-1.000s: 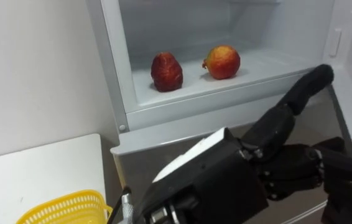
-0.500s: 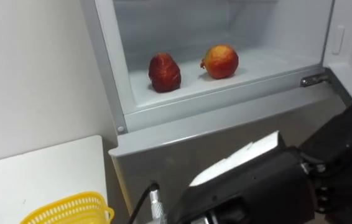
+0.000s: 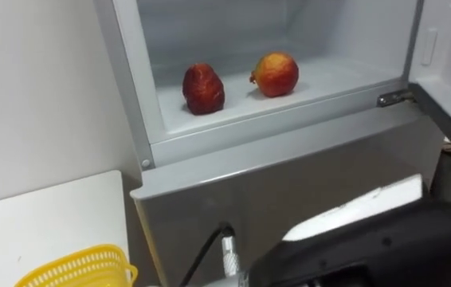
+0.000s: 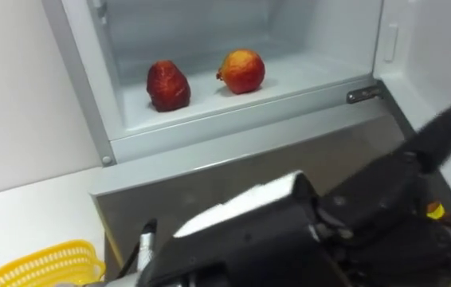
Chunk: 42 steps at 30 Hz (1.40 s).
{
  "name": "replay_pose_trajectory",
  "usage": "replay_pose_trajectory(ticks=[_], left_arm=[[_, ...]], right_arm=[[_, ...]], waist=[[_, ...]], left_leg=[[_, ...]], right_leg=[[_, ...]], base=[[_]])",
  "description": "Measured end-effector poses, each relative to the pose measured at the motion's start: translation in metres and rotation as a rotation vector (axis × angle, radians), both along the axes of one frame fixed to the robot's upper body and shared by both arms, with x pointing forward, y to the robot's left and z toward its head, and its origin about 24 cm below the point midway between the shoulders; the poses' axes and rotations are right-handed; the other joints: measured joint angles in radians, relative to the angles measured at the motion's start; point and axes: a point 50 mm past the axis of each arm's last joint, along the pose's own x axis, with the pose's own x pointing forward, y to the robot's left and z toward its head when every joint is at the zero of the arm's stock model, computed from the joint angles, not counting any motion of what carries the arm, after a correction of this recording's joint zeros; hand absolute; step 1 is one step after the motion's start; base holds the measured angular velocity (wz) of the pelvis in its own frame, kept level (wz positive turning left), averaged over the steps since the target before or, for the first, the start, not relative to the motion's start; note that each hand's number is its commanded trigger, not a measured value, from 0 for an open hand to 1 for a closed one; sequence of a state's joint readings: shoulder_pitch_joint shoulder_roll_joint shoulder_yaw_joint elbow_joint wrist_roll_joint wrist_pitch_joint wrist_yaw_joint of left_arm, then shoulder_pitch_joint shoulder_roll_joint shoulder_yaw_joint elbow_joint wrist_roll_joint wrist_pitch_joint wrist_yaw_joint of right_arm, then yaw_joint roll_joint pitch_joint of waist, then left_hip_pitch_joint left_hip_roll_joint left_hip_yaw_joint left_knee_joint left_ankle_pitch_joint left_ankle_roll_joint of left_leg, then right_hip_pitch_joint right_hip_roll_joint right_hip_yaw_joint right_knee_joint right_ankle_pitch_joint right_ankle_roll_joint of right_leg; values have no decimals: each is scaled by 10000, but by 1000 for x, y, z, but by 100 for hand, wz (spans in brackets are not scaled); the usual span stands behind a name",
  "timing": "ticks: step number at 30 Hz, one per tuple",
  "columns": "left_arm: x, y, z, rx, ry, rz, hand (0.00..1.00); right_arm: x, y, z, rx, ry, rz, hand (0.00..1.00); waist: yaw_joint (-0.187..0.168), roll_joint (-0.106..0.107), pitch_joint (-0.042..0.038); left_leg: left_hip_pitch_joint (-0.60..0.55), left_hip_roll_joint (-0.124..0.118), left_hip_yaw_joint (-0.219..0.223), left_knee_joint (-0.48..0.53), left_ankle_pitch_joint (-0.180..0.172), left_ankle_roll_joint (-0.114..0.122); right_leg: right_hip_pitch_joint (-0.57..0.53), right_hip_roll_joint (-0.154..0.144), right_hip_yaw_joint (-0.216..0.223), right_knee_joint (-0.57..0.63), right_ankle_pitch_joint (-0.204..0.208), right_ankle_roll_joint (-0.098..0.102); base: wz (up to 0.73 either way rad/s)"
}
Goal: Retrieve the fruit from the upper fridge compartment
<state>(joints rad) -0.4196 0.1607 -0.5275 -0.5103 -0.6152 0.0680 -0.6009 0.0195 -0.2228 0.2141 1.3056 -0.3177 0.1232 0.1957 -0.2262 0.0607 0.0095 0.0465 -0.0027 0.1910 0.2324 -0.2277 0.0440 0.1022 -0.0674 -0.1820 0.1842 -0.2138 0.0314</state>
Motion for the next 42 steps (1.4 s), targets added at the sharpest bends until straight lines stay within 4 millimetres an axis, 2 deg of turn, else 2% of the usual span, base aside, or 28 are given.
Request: replay_pose_trajectory(ticks=[4,12,17,25,36,38,42], left_arm=[[0,-5,3,9,-109,-200,0],[0,-21,3,116,15,-709,0],[-3,-29,7,123,-69,-1041,0],[-5,-39,5,201,119,-1364,0],[-5,-40,6,147,234,-1158,0],[-4,-38,6,167,206,-1079,0],[4,-29,12,-103,86,-574,0]], right_arm=[[1,0,0,-14,-1,-15,0],[1,0,0,-158,-80,78,0],[1,-4,1,-190,-77,17,0],[0,-3,1,-103,-25,-4,0],[4,-3,1,-100,-67,73,0],[3,-3,1,-109,-5,27,0],[2,-3,1,-117,5,28,0]], waist=[[-154,2,-1],[-236,39,-25],[-459,180,-118],[-602,189,-117],[-566,224,-42],[-382,113,37],[8,-11,110]], left_leg=[[4,13,20,0,0,-1],[-39,62,132,46,-2,-3],[-73,81,257,49,-2,-2],[-59,93,296,46,-1,-3],[-9,54,244,-80,12,-17],[74,53,249,-117,23,-33],[41,50,160,-102,28,-40]], right_leg=[[-26,17,89,6,2,-3],[-65,7,128,10,29,-41],[-149,6,153,14,32,-35],[-122,-1,155,22,36,-42],[-92,8,143,-2,31,-34],[-2,12,139,-11,28,-33],[-21,5,42,-33,22,-39]], base=[[-5],[-2],[0],[0],[0],[0],[6]])
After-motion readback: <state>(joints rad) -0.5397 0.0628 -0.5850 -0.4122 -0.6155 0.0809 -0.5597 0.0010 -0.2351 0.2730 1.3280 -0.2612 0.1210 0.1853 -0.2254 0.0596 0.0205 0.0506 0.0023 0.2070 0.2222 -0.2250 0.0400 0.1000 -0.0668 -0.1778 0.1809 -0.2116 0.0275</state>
